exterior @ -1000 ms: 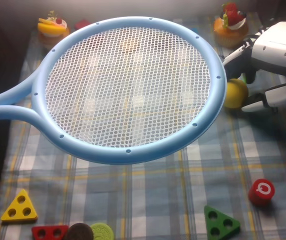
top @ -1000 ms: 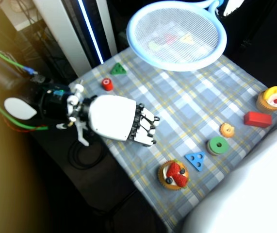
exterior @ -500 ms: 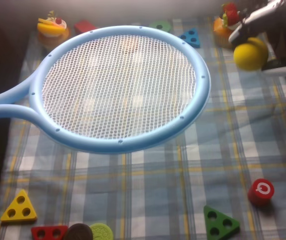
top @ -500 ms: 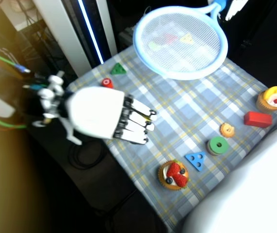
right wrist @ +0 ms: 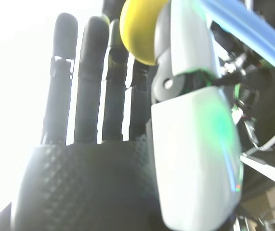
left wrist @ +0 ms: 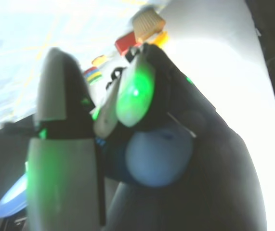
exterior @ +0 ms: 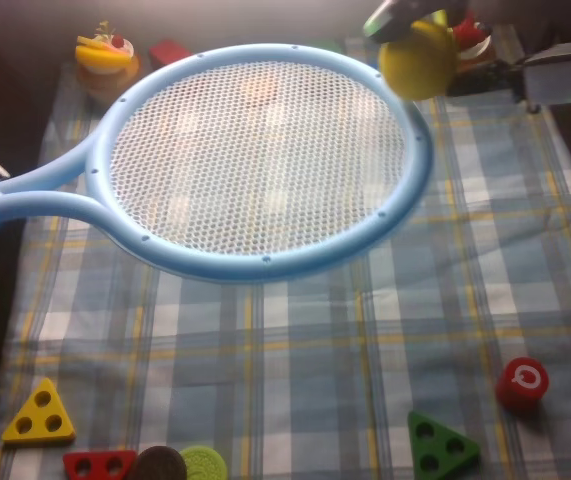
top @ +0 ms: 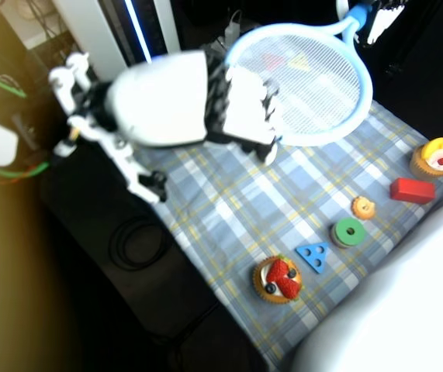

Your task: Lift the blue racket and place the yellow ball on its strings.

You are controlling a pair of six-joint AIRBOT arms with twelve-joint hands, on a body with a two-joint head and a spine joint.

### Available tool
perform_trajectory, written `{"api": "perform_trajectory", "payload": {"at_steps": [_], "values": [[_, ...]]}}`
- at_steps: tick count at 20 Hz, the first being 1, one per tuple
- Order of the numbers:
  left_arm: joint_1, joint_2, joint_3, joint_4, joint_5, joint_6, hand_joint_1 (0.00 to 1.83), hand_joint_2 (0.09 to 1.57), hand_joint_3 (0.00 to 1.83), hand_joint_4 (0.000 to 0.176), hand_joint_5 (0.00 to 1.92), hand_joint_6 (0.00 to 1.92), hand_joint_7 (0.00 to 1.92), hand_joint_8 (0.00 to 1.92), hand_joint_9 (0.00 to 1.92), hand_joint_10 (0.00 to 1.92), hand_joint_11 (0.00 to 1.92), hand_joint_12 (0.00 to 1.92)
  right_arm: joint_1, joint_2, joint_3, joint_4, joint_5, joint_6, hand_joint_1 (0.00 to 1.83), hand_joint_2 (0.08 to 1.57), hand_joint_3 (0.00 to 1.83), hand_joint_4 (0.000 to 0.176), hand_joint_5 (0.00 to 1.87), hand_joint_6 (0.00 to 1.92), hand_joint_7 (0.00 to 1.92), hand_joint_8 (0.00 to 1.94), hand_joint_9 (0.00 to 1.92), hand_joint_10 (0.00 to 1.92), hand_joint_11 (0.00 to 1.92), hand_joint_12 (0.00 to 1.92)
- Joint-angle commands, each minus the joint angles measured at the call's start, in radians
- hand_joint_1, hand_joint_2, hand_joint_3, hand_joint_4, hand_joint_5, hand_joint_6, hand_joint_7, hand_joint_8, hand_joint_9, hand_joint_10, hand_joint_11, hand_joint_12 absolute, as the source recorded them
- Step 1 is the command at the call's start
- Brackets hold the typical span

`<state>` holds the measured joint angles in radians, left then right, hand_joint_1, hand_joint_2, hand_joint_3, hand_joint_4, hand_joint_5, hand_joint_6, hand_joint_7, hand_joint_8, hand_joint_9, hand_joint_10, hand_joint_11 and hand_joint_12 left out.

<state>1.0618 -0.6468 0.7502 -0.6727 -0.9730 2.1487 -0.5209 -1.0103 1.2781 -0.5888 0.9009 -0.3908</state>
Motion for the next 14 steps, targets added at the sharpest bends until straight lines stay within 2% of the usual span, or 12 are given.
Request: {"api": "perform_trajectory", "payload": {"at_steps": [1, 2, 3, 5, 6, 7, 8, 10, 11, 12, 13, 14], "values": [[-0.020, -0.004, 0.009, 0.032, -0.094, -0.002, 1.54, 1.22, 0.00, 0.173, 1.12, 1.92, 1.44, 1.92, 1.64, 1.92, 1.62, 1.92, 0.022, -0.005, 0.004, 0.033, 0.098, 0.012, 1.37, 1.10, 0.00, 0.000, 1.01, 0.86, 1.03, 1.00, 0.86, 1.19, 0.58, 1.14], [-0.036, -0.012, 0.015, 0.043, -0.080, 0.003, 1.58, 1.20, 0.00, 0.173, 1.11, 1.92, 1.45, 1.92, 1.65, 1.92, 1.59, 1.92, 0.030, -0.012, 0.005, 0.013, 0.098, 0.021, 1.37, 1.10, 0.00, 0.000, 1.00, 0.90, 1.03, 0.99, 0.87, 1.16, 0.61, 1.14], [-0.051, -0.019, 0.019, 0.050, -0.070, 0.014, 1.59, 1.20, 0.00, 0.173, 1.11, 1.92, 1.44, 1.92, 1.66, 1.92, 1.62, 1.92, 0.034, -0.018, 0.005, -0.003, 0.098, 0.030, 1.37, 1.09, 0.00, 0.000, 1.01, 0.93, 1.09, 0.85, 0.90, 1.11, 0.60, 1.14], [-0.070, -0.028, 0.023, 0.064, -0.057, 0.032, 1.61, 1.19, 0.00, 0.173, 1.10, 1.92, 1.44, 1.92, 1.66, 1.92, 1.60, 1.92, 0.039, -0.030, 0.011, -0.040, 0.095, 0.064, 1.38, 1.07, 0.00, 0.000, 1.05, 0.86, 1.16, 0.75, 0.90, 1.11, 0.45, 1.28], [-0.073, -0.029, 0.023, 0.069, -0.057, 0.032, 1.59, 1.19, 0.00, 0.173, 1.11, 1.92, 1.45, 1.92, 1.66, 1.92, 1.59, 1.92, 0.040, -0.034, 0.012, -0.053, 0.094, 0.075, 1.28, 1.06, 0.00, 0.000, 1.07, 0.81, 1.17, 0.75, 0.84, 0.90, 0.30, 1.36], [-0.076, -0.029, 0.023, 0.072, -0.058, 0.032, 1.57, 1.18, 0.00, 0.173, 1.13, 1.92, 1.48, 1.92, 1.67, 1.92, 1.63, 1.92, 0.041, -0.034, 0.011, -0.059, 0.093, 0.078, 1.36, 1.06, 0.00, 0.000, 1.03, 0.92, 1.21, 0.66, 0.90, 1.03, 0.33, 1.34], [-0.078, -0.029, 0.023, 0.074, -0.059, 0.032, 1.54, 1.20, 0.00, 0.171, 1.15, 1.92, 1.52, 1.92, 1.68, 1.92, 1.66, 1.92, 0.041, -0.034, 0.010, -0.063, 0.092, 0.078, 1.37, 1.08, 0.00, 0.000, 1.00, 0.99, 1.16, 0.71, 0.89, 1.11, 0.39, 1.34], [-0.078, -0.029, 0.023, 0.074, -0.059, 0.032, 1.61, 1.18, 0.00, 0.171, 1.14, 1.92, 1.52, 1.92, 1.70, 1.92, 1.54, 1.92, 0.041, -0.031, 0.009, -0.064, 0.092, 0.078, 1.22, 1.12, 0.00, 0.006, 0.90, 1.13, 1.04, 0.88, 0.77, 0.69, 0.25, 1.30], [-0.078, -0.029, 0.023, 0.074, -0.059, 0.032, 1.60, 1.17, 0.00, 0.171, 1.14, 1.92, 1.51, 1.92, 1.69, 1.92, 1.54, 1.92, 0.041, -0.029, 0.007, -0.064, 0.092, 0.078, 1.21, 1.13, 0.00, 0.028, 0.90, 1.13, 0.99, 0.97, 0.71, 0.49, 0.16, 1.26], [-0.078, -0.028, 0.023, 0.074, -0.059, 0.032, 1.61, 1.17, 0.00, 0.171, 1.13, 1.92, 1.50, 1.92, 1.69, 1.92, 1.58, 1.92, 0.041, -0.025, 0.005, -0.064, 0.092, 0.078, 1.27, 1.03, 0.00, 0.000, 0.81, 0.54, 0.84, 0.48, 0.67, 0.37, 0.12, 1.22], [-0.078, -0.028, 0.024, 0.074, -0.060, 0.032, 1.61, 1.17, 0.00, 0.172, 1.16, 1.92, 1.51, 1.92, 1.69, 1.92, 1.56, 1.92, 0.041, -0.023, 0.002, -0.064, 0.093, 0.078, 1.31, 0.98, 0.00, 0.000, 0.84, 0.23, 0.84, 0.22, 0.68, 0.28, 0.12, 1.16], [-0.078, -0.028, 0.025, 0.074, -0.060, 0.033, 1.61, 1.16, 0.00, 0.172, 1.18, 1.92, 1.52, 1.92, 1.69, 1.92, 1.61, 1.92, 0.041, -0.020, 0.000, -0.064, 0.093, 0.078, 1.32, 0.99, 0.00, 0.000, 0.86, 0.10, 0.86, 0.11, 0.69, 0.23, 0.12, 1.18]]}}
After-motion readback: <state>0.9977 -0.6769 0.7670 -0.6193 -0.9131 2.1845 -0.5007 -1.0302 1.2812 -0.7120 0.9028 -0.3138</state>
